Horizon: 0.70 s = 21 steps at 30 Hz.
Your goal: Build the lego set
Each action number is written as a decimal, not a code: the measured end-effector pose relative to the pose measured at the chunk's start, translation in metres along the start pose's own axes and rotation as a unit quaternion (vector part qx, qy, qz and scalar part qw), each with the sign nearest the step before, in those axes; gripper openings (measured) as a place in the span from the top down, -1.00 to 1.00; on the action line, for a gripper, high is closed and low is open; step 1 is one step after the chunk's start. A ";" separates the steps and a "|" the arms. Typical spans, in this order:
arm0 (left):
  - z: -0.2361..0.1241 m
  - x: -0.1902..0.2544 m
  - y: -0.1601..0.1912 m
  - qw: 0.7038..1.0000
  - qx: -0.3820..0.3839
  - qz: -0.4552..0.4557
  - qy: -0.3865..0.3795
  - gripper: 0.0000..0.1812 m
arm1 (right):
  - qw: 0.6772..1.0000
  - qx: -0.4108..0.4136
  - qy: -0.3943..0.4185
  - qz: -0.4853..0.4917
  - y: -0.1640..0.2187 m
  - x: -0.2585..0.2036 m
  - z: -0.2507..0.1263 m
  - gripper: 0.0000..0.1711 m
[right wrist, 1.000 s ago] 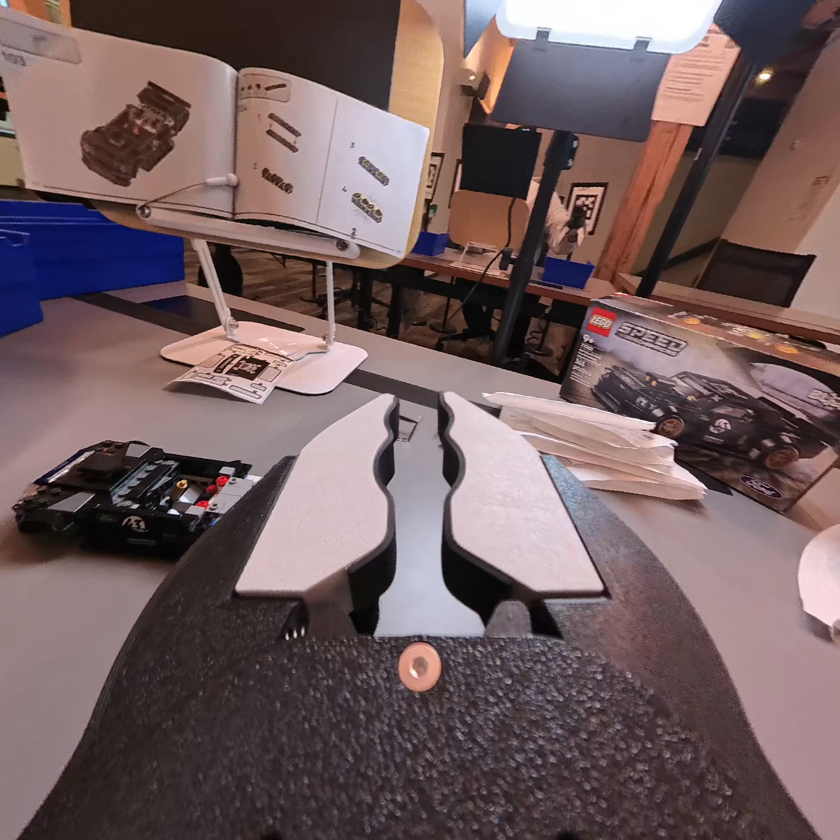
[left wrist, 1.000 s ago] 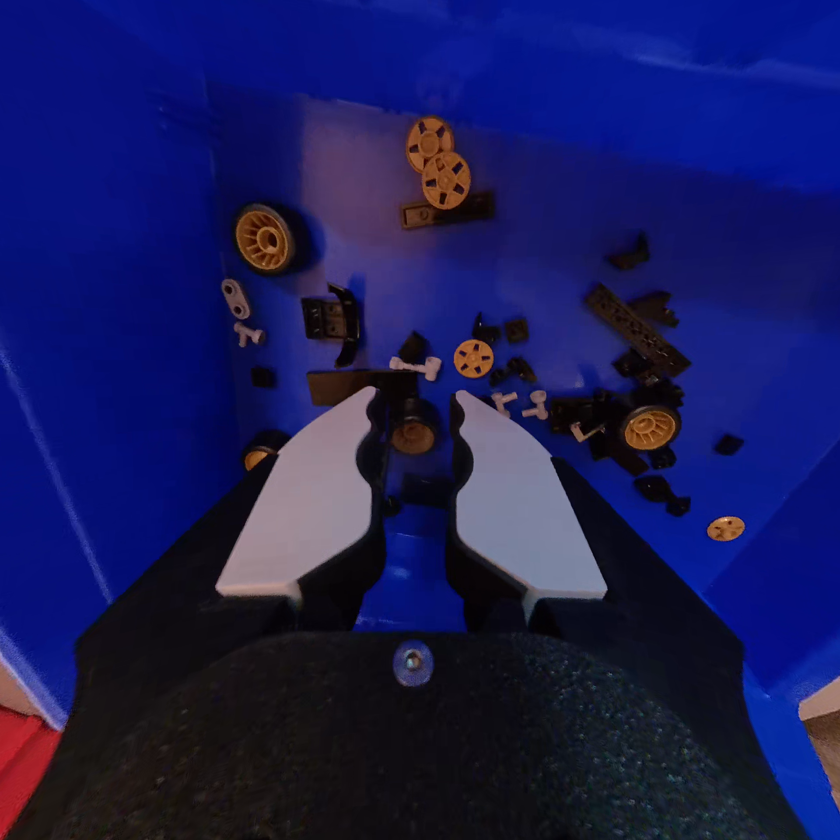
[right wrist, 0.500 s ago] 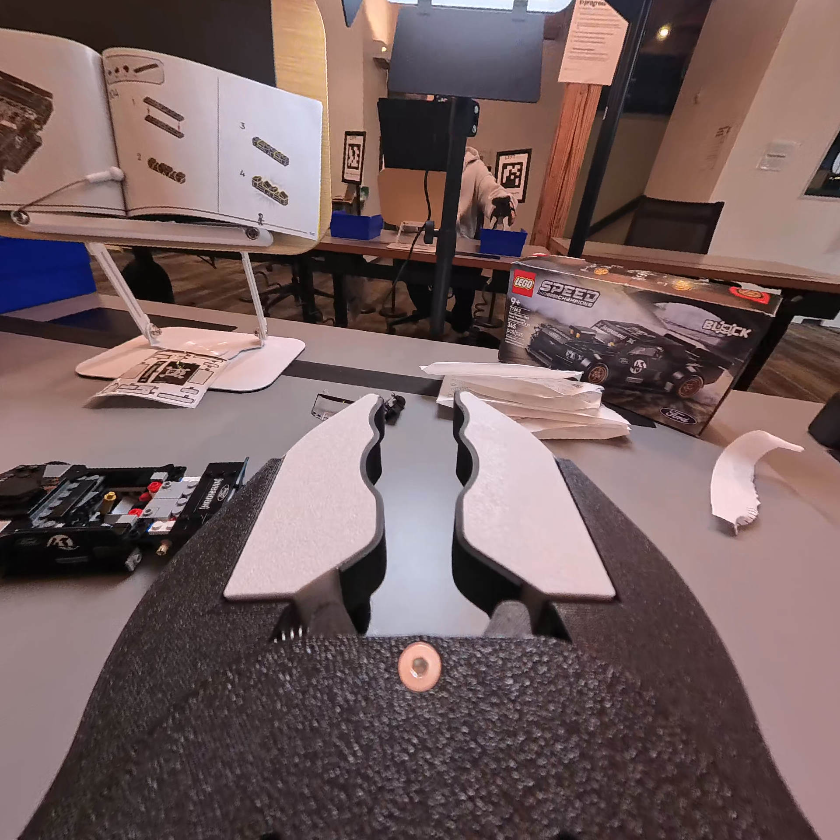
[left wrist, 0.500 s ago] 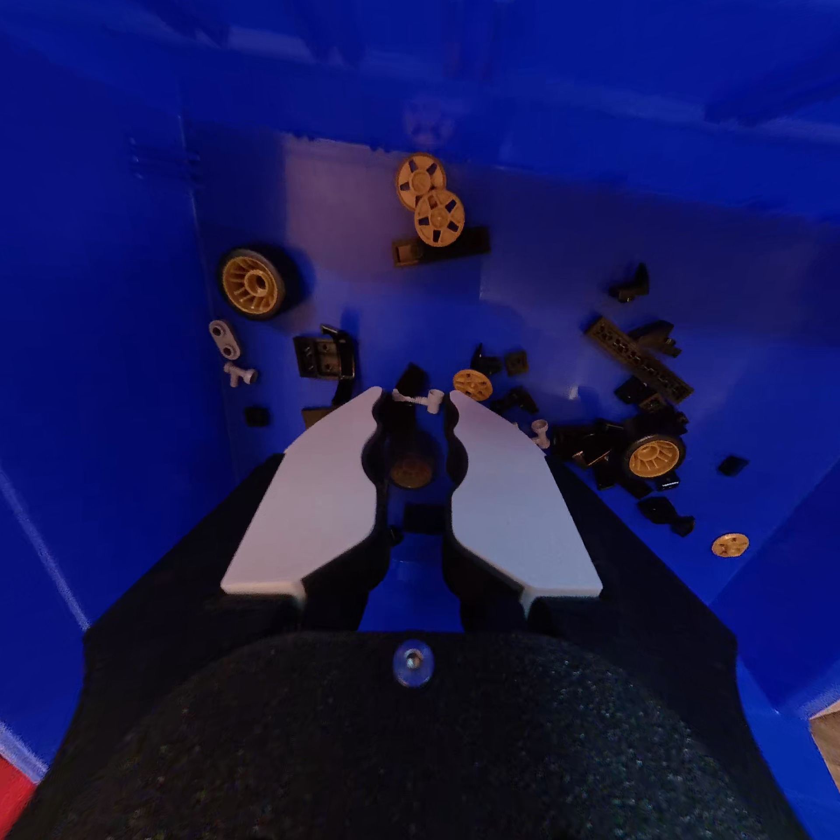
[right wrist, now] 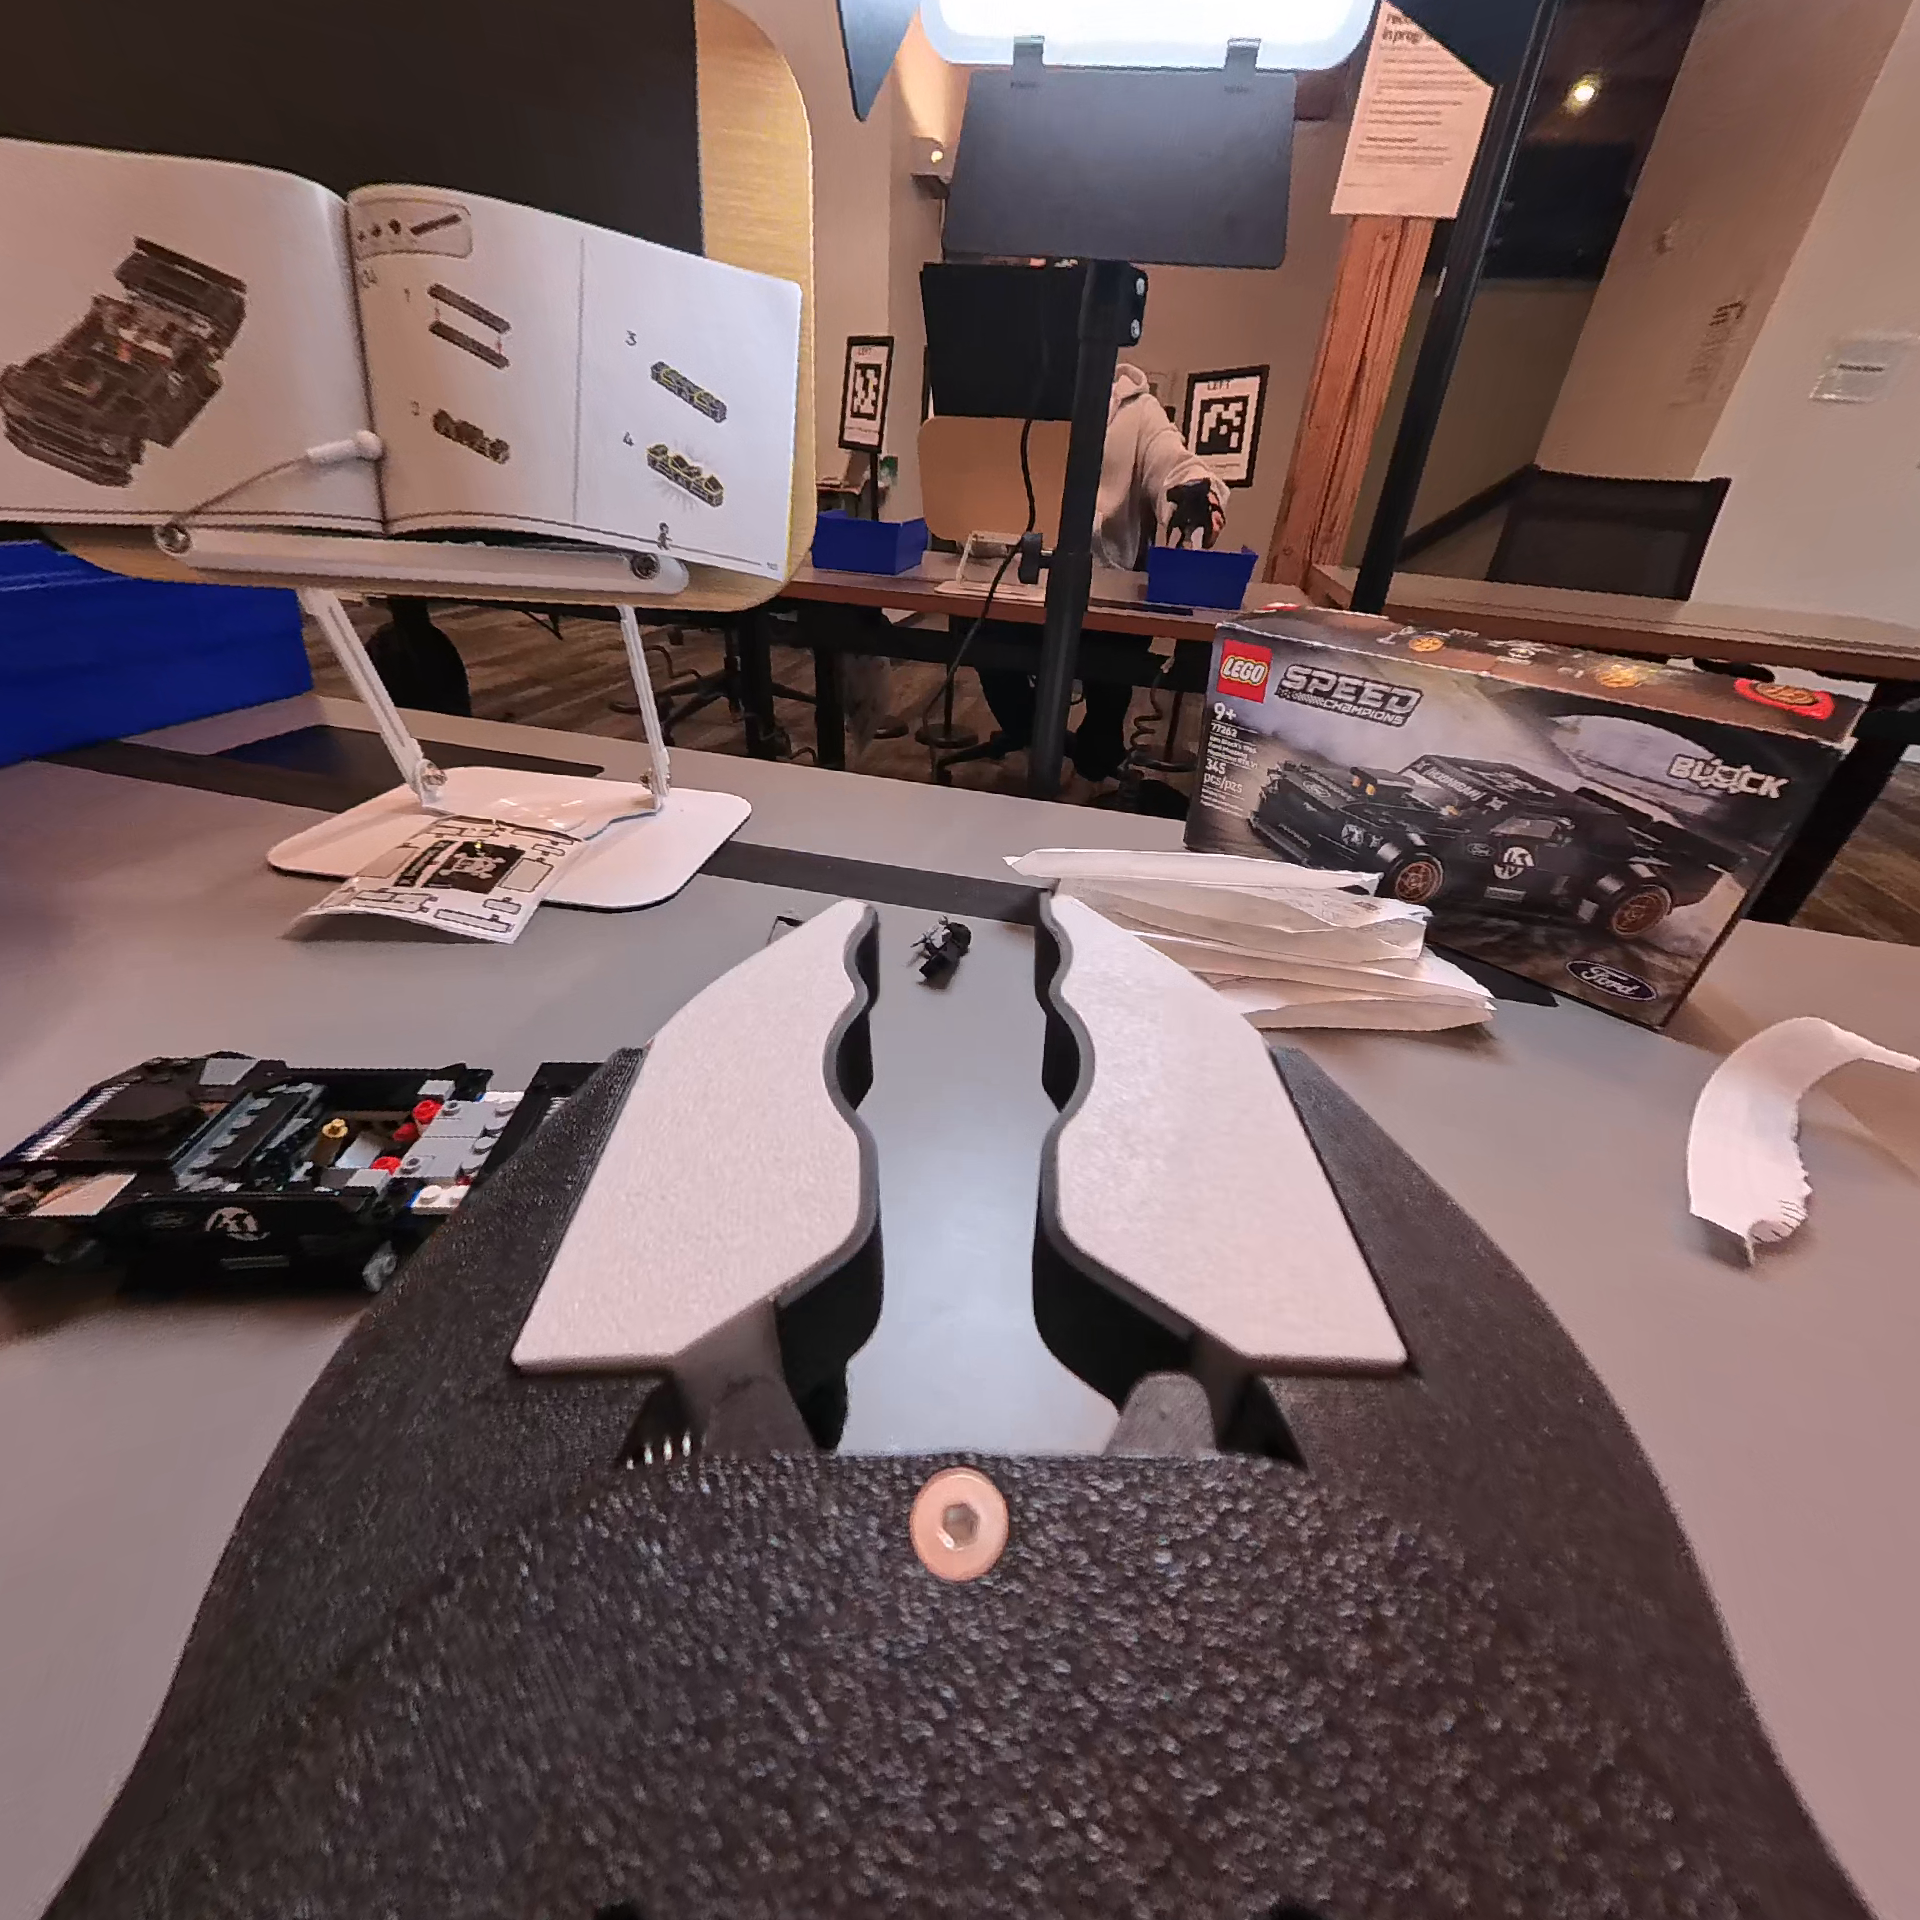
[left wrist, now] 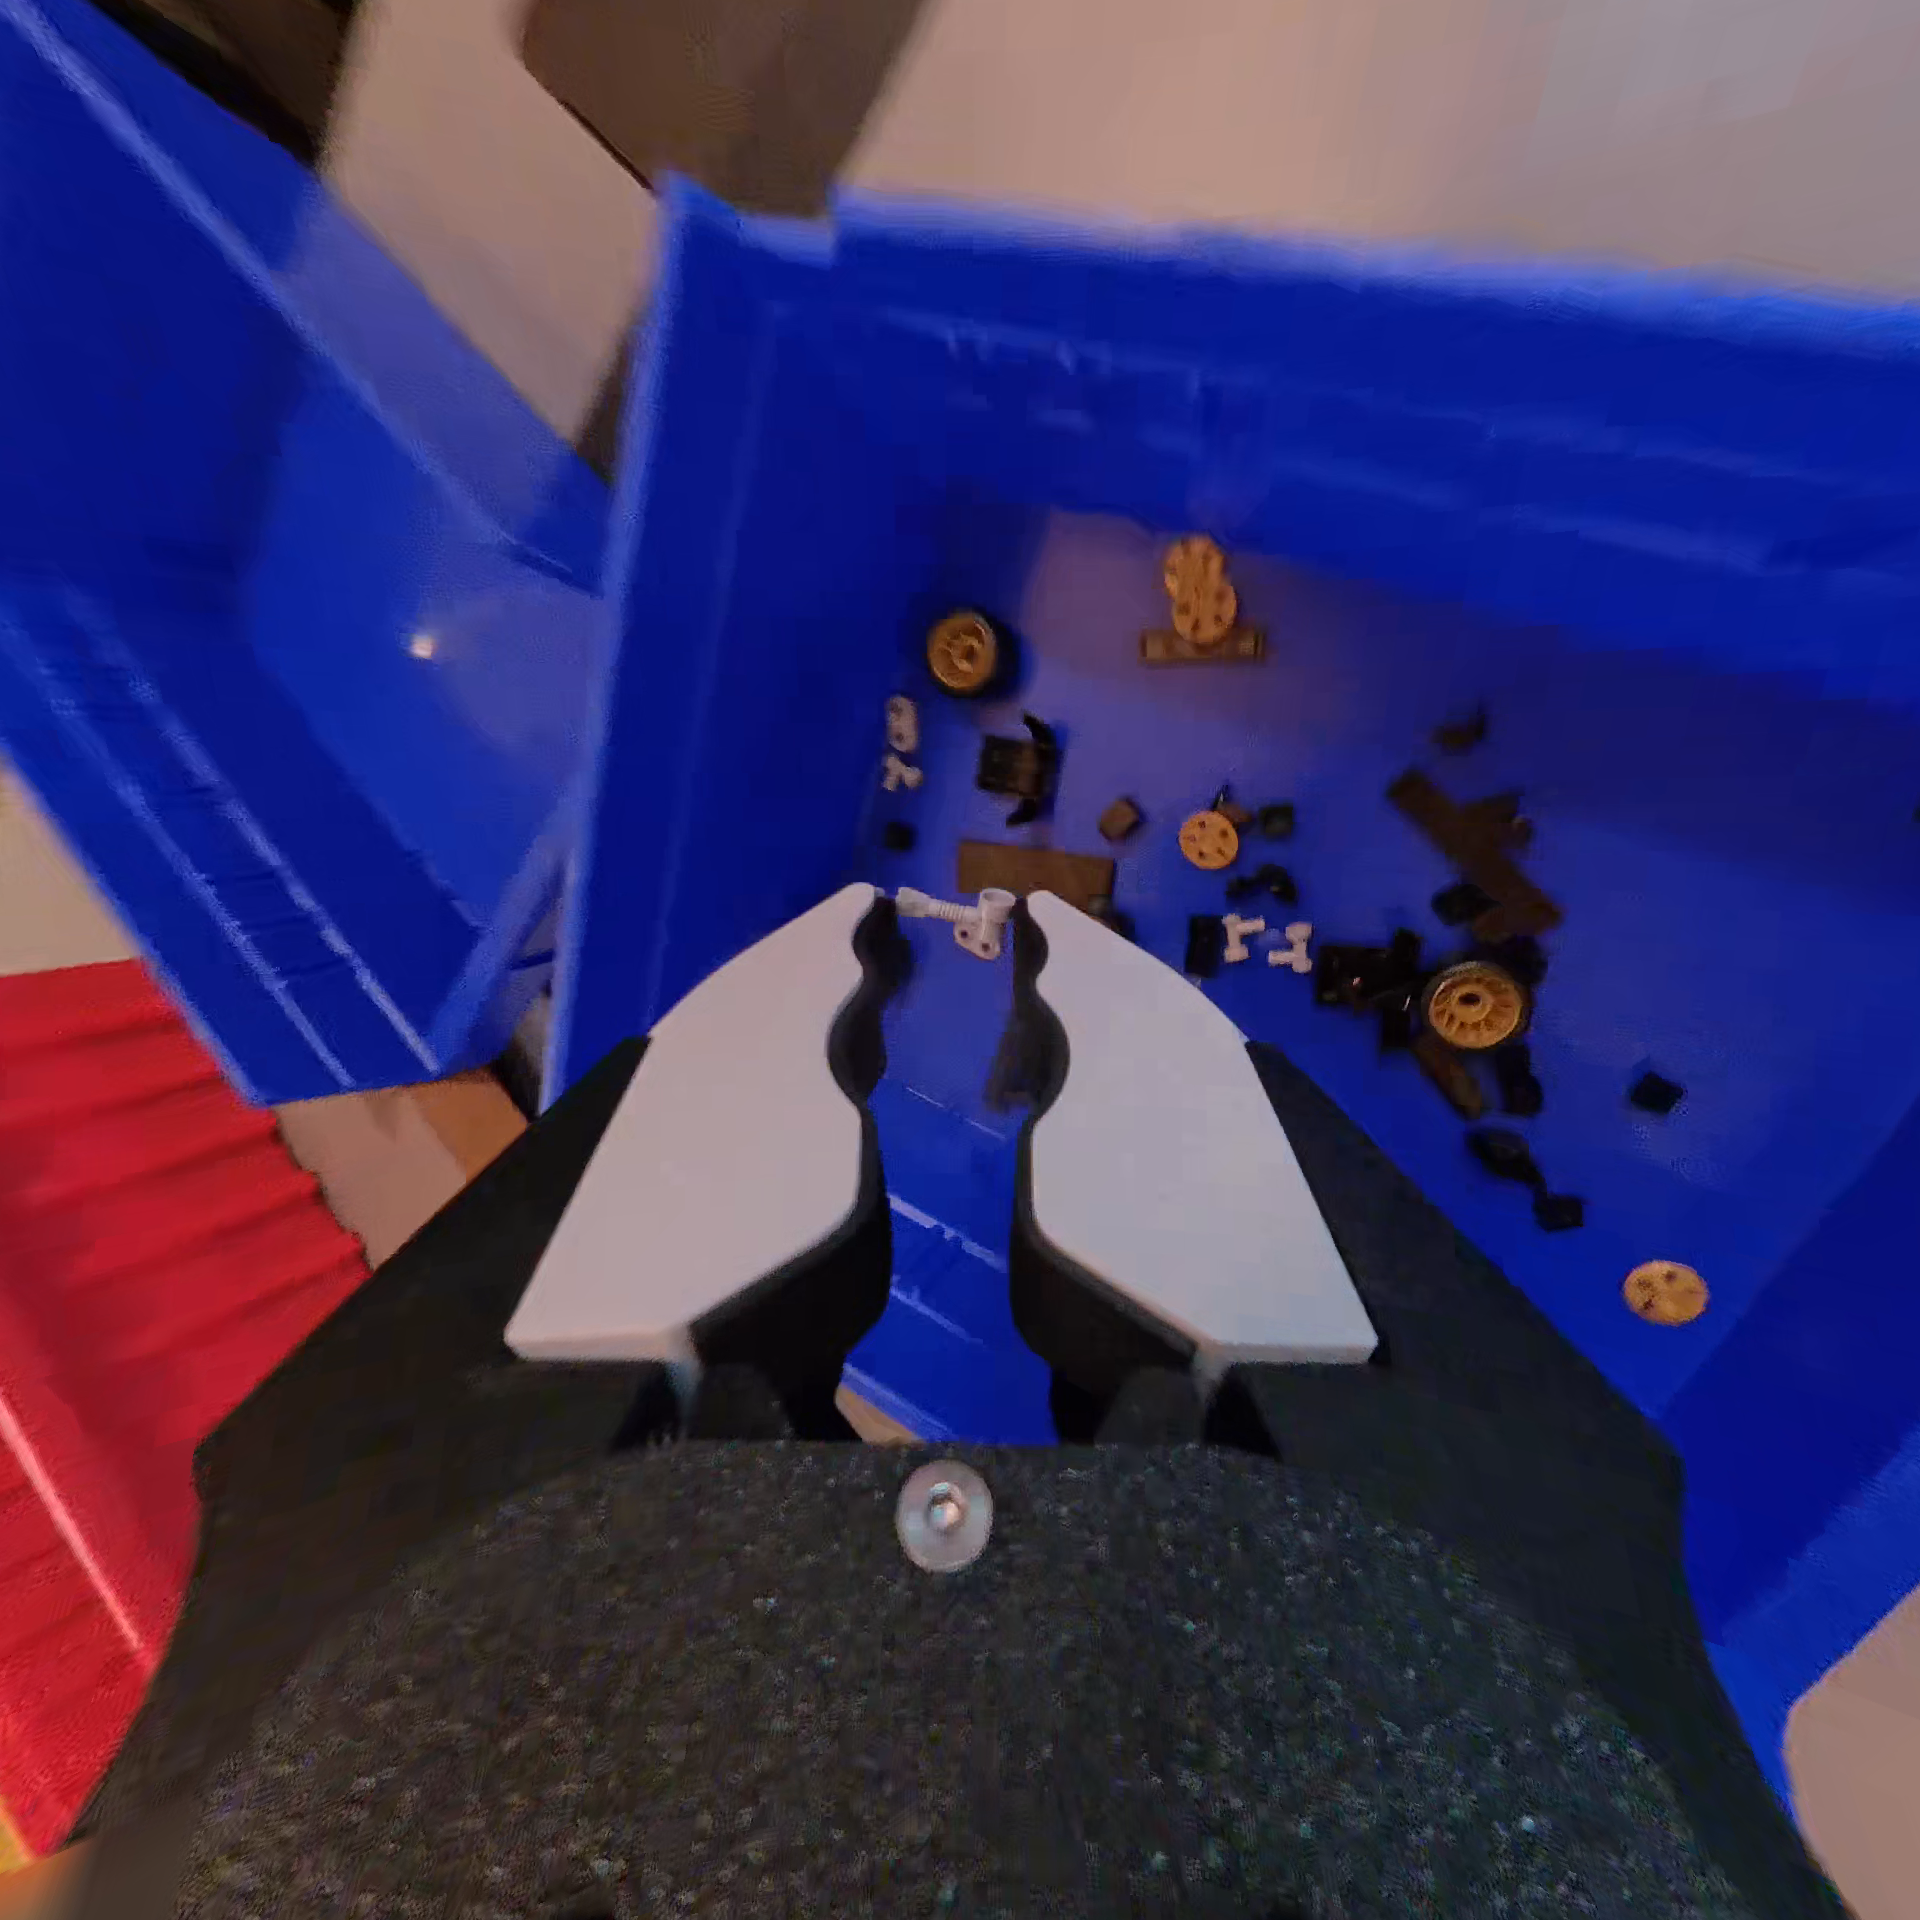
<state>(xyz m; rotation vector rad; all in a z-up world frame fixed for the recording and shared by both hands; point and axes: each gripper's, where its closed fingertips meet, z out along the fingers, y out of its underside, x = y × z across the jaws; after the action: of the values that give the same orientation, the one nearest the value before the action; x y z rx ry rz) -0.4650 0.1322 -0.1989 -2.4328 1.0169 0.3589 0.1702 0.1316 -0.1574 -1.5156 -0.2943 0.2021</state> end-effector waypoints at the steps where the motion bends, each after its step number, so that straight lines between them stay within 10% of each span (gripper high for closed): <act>1: -0.011 -0.002 -0.006 0.999 0.026 -0.013 -0.020 0.76 | 1.000 0.002 -0.004 0.001 -0.001 -0.002 0.000 0.66; 7: -0.090 0.071 -0.081 0.961 0.272 -0.048 -0.023 0.75 | 0.999 0.011 -0.043 -0.003 -0.005 -0.020 -0.001 0.69; 11: -0.129 0.192 -0.150 0.894 0.422 -0.049 0.138 0.76 | 0.994 0.017 -0.104 -0.037 -0.007 -0.052 -0.001 0.73; 21: -0.107 0.369 -0.268 0.782 0.478 -0.063 0.395 0.76 | 0.922 -0.006 -0.363 -0.132 0.007 -0.178 -0.035 0.82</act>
<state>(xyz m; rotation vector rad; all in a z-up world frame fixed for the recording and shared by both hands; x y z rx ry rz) -0.0110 0.0198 -0.1711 -1.6050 0.9565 -1.0789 0.0127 0.0434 -0.1773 -1.3463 -1.0855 0.5473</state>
